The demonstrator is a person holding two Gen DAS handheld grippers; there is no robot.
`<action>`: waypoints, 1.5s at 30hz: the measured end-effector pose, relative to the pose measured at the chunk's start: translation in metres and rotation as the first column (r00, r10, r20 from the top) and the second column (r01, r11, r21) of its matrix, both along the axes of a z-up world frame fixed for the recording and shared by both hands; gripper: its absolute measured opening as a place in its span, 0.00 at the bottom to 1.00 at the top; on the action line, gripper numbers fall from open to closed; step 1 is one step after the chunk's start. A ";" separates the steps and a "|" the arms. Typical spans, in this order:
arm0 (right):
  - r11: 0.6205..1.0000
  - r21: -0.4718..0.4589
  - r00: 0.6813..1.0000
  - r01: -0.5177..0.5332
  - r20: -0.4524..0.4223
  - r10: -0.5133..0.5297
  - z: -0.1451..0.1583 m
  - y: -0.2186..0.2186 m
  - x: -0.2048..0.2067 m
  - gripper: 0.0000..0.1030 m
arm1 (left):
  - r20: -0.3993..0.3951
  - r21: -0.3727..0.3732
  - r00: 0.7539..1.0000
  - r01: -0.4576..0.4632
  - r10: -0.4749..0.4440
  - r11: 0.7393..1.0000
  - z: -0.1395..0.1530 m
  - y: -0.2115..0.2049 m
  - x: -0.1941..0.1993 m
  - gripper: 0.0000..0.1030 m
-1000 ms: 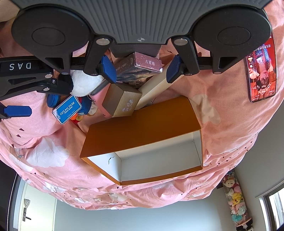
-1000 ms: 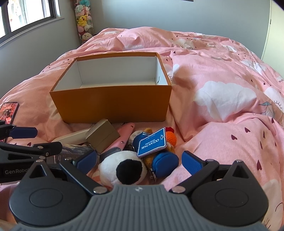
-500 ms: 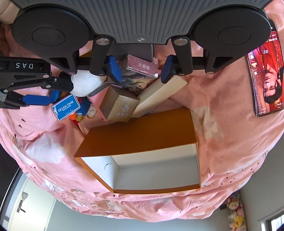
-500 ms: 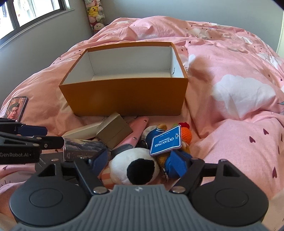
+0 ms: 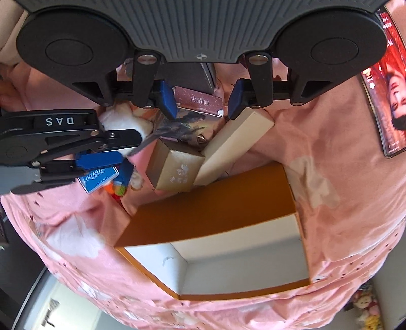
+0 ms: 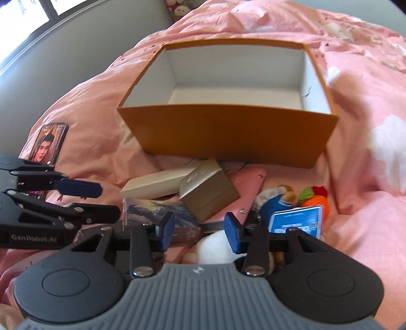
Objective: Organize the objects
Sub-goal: 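Close the left tool on the picture-printed card deck box, then grasp the dark grey square box with the right tool while left holds the deck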
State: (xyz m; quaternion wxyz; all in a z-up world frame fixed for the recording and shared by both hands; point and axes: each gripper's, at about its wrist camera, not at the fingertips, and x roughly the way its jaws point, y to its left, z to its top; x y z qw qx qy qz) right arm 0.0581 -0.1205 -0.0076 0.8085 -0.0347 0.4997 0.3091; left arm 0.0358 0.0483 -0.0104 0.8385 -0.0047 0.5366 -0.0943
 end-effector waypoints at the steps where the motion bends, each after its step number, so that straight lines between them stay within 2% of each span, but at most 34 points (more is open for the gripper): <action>1: 1.000 0.002 1.000 -0.015 -0.021 0.015 -0.003 0.003 0.001 0.41 | -0.012 -0.008 1.000 0.012 -0.012 1.000 -0.002 0.001 0.002 0.58; 3: 0.999 -0.006 0.998 -0.038 -0.040 0.038 -0.006 0.007 0.003 0.39 | -0.026 -0.025 0.999 0.030 -0.031 0.999 -0.004 0.002 0.005 0.67; 8: 0.997 -0.036 0.997 -0.070 -0.044 0.068 -0.011 0.016 0.008 0.38 | -0.049 -0.009 0.992 0.117 -0.118 0.993 -0.011 -0.003 0.017 0.76; 13: 0.993 -0.069 0.995 -0.097 -0.035 0.094 -0.010 0.020 0.013 0.38 | -0.126 -0.009 0.966 0.228 -0.227 0.974 -0.023 -0.011 0.034 0.76; 19: 0.990 -0.100 0.994 -0.104 -0.035 0.101 -0.013 0.022 0.023 0.38 | -0.223 -0.039 0.931 0.286 -0.287 0.957 -0.037 -0.014 0.061 0.77; 26: 0.986 -0.111 0.992 -0.121 -0.044 0.117 -0.016 0.024 0.029 0.44 | -0.337 -0.115 0.883 0.305 -0.326 0.945 -0.056 -0.017 0.081 0.74; 30: 0.985 -0.118 0.991 -0.129 -0.049 0.124 -0.019 0.025 0.032 0.44 | -0.364 -0.133 0.872 0.298 -0.327 0.945 -0.060 -0.017 0.084 0.70; 33: 0.984 -0.121 0.991 -0.131 -0.044 0.127 -0.018 0.026 0.033 0.45 | -0.359 -0.142 0.881 0.275 -0.309 0.951 -0.059 -0.014 0.082 0.69; 38: 0.986 -0.111 0.991 -0.126 -0.052 0.121 -0.016 0.026 0.032 0.45 | -0.323 -0.128 0.917 0.201 -0.232 0.971 -0.049 -0.007 0.069 0.68; 45: 0.994 -0.021 0.985 -0.111 -0.137 0.108 -0.008 0.022 0.028 0.45 | -0.247 -0.116 0.966 0.047 -0.075 0.992 -0.020 0.015 0.043 0.68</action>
